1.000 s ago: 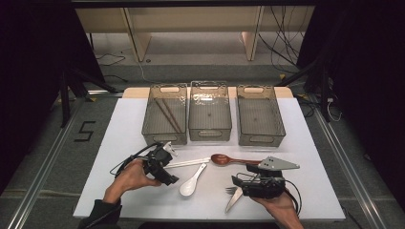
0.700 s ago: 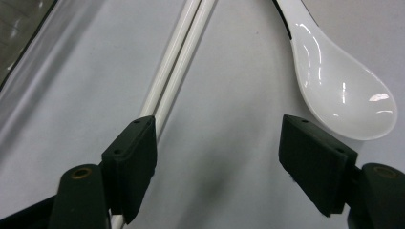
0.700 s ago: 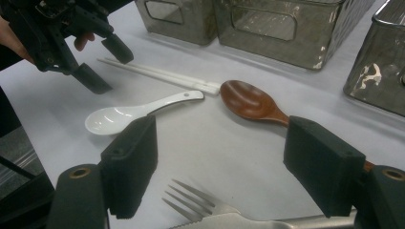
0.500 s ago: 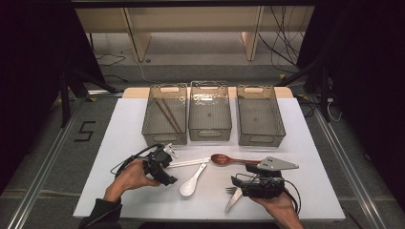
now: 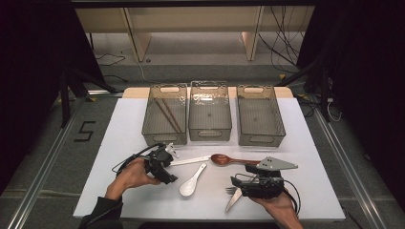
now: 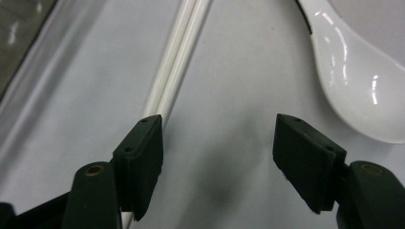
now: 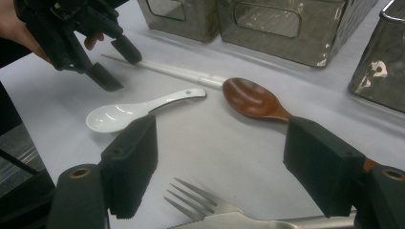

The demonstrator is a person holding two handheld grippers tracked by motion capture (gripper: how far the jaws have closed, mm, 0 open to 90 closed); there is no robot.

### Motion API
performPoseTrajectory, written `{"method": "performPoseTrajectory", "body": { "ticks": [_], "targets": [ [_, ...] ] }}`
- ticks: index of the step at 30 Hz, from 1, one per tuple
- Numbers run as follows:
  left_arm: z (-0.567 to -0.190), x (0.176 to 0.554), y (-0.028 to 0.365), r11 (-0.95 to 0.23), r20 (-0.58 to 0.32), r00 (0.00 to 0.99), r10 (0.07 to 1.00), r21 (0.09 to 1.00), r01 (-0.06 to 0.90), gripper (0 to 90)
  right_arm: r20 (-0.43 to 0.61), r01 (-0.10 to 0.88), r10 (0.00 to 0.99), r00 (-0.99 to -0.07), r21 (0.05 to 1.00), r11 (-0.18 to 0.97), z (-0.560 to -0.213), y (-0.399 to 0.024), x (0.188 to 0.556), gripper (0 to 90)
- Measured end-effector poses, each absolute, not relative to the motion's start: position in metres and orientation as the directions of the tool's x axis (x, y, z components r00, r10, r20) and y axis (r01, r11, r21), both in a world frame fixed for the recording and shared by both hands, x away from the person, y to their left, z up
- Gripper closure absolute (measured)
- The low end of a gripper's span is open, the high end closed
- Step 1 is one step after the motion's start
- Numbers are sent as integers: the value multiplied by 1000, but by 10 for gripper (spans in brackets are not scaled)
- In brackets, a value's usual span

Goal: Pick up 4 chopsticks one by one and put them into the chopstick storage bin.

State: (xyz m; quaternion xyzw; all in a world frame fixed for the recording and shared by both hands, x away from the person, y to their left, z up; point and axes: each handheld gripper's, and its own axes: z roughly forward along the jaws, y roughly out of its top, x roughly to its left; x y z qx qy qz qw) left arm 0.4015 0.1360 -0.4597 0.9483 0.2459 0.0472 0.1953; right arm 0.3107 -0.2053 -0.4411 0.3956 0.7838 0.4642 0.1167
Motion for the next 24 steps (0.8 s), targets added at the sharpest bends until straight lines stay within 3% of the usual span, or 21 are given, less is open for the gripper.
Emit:
{"method": "performPoseTrajectory", "body": {
  "ticks": [6, 16, 24],
  "targets": [
    [-467, 409, 139, -807, -27, 869, 494, 356, 470, 342, 189, 516, 726, -661, 817, 257, -442, -205, 311, 282],
    [-459, 415, 146, -782, -14, 860, 510, 408, 471, 323, 189, 518, 726, -661, 815, 260, -442, -204, 311, 284],
    [-463, 420, 147, -791, -7, 858, 513, 384, 476, 317, 191, 520, 724, -662, 814, 261, -443, -204, 311, 284]
  ]
}}
